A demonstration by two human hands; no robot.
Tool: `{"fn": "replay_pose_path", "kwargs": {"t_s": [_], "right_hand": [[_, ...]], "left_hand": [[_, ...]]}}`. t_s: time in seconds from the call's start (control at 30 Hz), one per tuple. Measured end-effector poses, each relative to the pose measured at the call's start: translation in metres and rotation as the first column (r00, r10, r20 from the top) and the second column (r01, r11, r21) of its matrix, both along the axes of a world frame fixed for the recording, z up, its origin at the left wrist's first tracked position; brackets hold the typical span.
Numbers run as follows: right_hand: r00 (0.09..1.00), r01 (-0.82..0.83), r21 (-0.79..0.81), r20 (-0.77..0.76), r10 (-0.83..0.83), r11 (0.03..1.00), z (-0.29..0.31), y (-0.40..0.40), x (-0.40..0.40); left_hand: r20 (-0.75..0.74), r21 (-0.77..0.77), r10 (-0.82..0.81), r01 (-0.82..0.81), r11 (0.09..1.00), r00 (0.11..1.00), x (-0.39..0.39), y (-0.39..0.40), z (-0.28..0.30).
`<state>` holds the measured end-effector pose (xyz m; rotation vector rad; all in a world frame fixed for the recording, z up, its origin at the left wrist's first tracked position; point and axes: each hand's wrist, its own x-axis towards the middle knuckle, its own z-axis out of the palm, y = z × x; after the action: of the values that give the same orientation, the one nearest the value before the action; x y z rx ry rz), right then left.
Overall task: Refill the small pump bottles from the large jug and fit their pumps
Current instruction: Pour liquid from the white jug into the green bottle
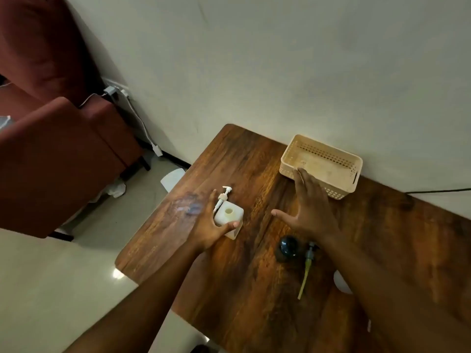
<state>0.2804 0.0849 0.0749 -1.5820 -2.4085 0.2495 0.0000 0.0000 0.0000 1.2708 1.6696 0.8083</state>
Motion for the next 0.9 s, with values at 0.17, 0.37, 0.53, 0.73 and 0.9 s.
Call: {"fn": "replay_pose_path", "kwargs": {"t_s": [0.17,0.37,0.53,0.73,0.9], "right_hand": [[1.0,0.024,-0.074,-0.003,-0.025,0.997,-0.012,-0.008,0.0],[0.997,0.041,-0.143,-0.066,-0.051,0.989,-0.018,-0.013,0.001],[0.991,0.049,-0.203,-0.113,-0.073,0.978,-0.027,-0.021,0.009],[0.974,0.078,-0.253,-0.186,-0.128,0.964,-0.035,-0.031,0.02],[0.942,0.134,-0.317,-0.252,-0.22,0.939,-0.042,-0.042,0.03]], "left_hand": [[0.159,-0.012,0.001,0.001,1.0,0.987,0.001,-0.011,-0.015],[0.18,-0.021,0.034,-0.03,0.999,0.983,0.01,-0.015,-0.033],[0.175,-0.005,0.182,-0.184,0.983,0.968,0.024,-0.01,-0.043],[0.151,0.024,0.235,-0.242,0.97,0.96,0.036,0.004,-0.045],[0.172,0.062,0.193,-0.206,0.977,0.966,0.049,0.014,-0.042]]}}
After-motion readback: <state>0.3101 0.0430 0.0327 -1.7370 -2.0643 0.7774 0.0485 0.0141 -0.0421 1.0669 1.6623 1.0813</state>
